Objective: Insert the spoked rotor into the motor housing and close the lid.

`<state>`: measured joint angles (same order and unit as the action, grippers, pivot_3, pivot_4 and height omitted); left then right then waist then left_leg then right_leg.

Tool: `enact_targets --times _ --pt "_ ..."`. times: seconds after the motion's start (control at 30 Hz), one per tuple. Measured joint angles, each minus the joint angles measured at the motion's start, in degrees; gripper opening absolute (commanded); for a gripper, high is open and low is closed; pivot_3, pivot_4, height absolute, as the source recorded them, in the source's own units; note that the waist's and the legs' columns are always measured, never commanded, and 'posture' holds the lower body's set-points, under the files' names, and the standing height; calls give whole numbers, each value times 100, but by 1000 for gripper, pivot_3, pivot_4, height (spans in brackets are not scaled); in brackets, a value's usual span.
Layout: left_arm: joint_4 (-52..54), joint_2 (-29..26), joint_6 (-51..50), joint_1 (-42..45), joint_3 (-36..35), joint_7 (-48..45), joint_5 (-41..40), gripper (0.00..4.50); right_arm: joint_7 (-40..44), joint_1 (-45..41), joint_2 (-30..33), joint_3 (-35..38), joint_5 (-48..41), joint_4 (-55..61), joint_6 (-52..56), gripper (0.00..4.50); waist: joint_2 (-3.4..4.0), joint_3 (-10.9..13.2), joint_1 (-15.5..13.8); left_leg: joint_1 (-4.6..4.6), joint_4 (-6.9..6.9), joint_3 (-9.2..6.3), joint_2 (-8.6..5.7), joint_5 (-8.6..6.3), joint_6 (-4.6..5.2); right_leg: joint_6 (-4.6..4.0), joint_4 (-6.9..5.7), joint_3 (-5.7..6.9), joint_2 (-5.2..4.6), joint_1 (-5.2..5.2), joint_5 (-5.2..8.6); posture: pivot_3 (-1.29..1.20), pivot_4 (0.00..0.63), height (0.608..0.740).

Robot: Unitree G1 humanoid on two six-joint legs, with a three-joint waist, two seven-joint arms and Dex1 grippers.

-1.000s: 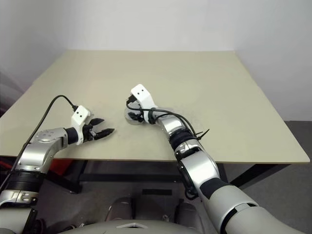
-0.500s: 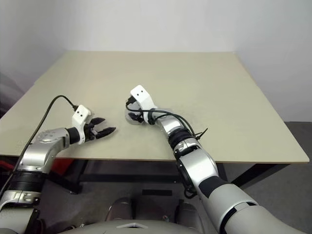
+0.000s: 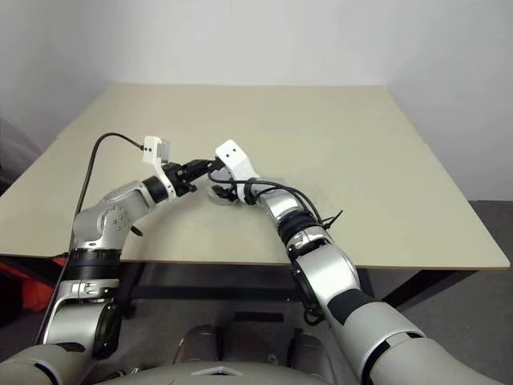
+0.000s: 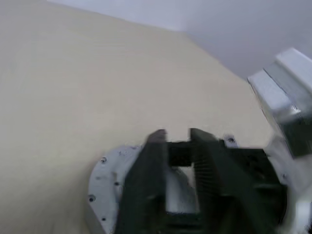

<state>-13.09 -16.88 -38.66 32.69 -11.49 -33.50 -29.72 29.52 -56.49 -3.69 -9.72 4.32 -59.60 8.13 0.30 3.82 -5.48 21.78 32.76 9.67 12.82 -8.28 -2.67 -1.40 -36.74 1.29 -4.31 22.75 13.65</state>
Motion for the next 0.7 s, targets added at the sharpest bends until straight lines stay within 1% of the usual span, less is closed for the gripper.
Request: enact_targets --times 0.1,0.23,0.3,0.53,0.7 --pt "-618 135 10 288 -156 316 -4 44 0 0 14 2 -1 2 1 2972 0 0 -5 1 0 -1 -2 0 0 1 1 -1 -2 -3 0 0 0 740" --pt "-1294 152 52 507 -142 658 237 44 15 0 15 2 -3 8 0 2972 0 0 -6 1 -1 -2 -1 0 0 1 2 1 -2 -2 0 0 0 740" --pt "-1556 160 -107 561 -79 744 314 44 14 0 15 2 -3 9 1 2972 0 0 -7 1 -1 -3 -2 0 0 1 3 1 -2 -2 0 0 0 740" --pt "-1950 183 -1140 952 -318 923 132 44 8 0 32 12 -7 20 27 2972 1 1 -18 3 -1 -5 -3 0 0 1 3 5 -5 -4 0 0 0 740" --pt "-2014 116 -1542 1008 -481 882 -10 44 21 0 40 12 -11 80 108 2972 1 1 -20 3 -1 -6 -4 0 0 1 5 5 -6 -6 0 0 0 740"
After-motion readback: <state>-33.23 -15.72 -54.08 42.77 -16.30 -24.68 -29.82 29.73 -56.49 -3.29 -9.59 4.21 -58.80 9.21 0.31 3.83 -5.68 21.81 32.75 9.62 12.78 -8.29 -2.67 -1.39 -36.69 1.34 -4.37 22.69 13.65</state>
